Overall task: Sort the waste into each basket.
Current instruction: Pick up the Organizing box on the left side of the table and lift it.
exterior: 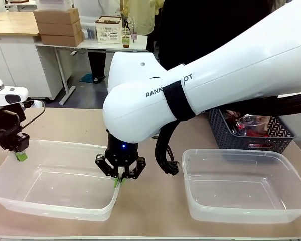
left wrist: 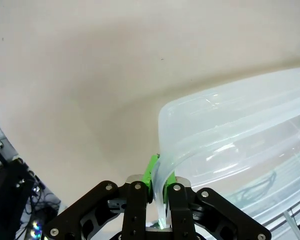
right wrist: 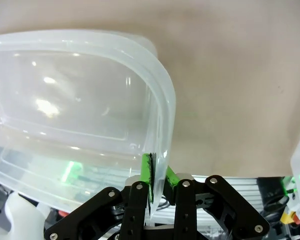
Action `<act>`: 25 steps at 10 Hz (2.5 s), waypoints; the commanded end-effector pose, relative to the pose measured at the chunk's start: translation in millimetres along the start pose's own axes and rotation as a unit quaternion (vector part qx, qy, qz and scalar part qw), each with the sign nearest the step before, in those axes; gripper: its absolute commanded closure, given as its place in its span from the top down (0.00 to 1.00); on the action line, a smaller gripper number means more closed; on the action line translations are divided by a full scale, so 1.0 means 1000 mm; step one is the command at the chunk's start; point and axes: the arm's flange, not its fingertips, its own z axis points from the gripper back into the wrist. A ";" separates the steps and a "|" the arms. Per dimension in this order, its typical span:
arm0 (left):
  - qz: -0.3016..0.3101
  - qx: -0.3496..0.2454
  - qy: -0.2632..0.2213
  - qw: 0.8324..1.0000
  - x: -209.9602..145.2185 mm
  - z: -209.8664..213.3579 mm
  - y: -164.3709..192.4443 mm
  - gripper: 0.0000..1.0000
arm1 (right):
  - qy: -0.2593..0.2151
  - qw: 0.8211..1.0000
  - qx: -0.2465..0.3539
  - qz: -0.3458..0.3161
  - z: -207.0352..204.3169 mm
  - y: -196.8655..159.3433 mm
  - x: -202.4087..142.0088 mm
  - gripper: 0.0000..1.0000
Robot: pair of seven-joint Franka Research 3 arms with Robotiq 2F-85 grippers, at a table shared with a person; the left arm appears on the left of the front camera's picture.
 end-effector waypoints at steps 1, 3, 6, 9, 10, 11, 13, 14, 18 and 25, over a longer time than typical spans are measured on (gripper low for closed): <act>0.016 0.017 -0.017 1.000 -0.109 -0.061 -0.044 0.00 | 0.004 1.000 -0.025 -0.012 0.005 -0.006 0.004 0.00; 0.054 0.011 -0.026 0.998 -0.087 -0.016 -0.035 0.00 | -0.004 0.997 -0.061 -0.036 0.034 -0.032 0.007 0.00; 0.046 0.005 -0.034 0.998 -0.037 0.063 -0.056 0.00 | 0.005 0.992 -0.112 -0.060 0.092 -0.083 0.004 0.00; 0.046 -0.020 -0.043 0.998 -0.018 0.067 -0.083 0.00 | 0.009 0.991 -0.135 0.005 0.117 -0.119 -0.024 0.00; 0.046 -0.020 -0.043 0.998 -0.018 0.067 -0.083 0.00 | 0.010 0.997 -0.068 -0.040 0.110 -0.065 -0.011 0.00; 0.046 -0.020 -0.043 0.998 -0.018 0.067 -0.083 0.00 | 0.010 0.997 -0.068 -0.040 0.110 -0.065 -0.011 0.00; 0.047 -0.035 -0.044 0.997 -0.011 0.069 -0.105 0.07 | 0.007 0.997 -0.068 -0.022 0.119 -0.065 -0.022 0.06; 0.117 -0.069 -0.054 0.989 0.014 0.081 -0.120 0.07 | 0.016 0.997 -0.068 -0.014 0.114 -0.080 -0.003 0.06; 0.258 -0.033 -0.027 0.965 0.087 0.100 -0.212 0.07 | 0.030 0.994 -0.105 0.007 0.163 -0.156 -0.001 0.06; 0.242 -0.044 -0.030 0.969 0.107 0.105 -0.250 0.07 | 0.041 0.995 -0.095 0.012 0.175 -0.218 0.017 0.06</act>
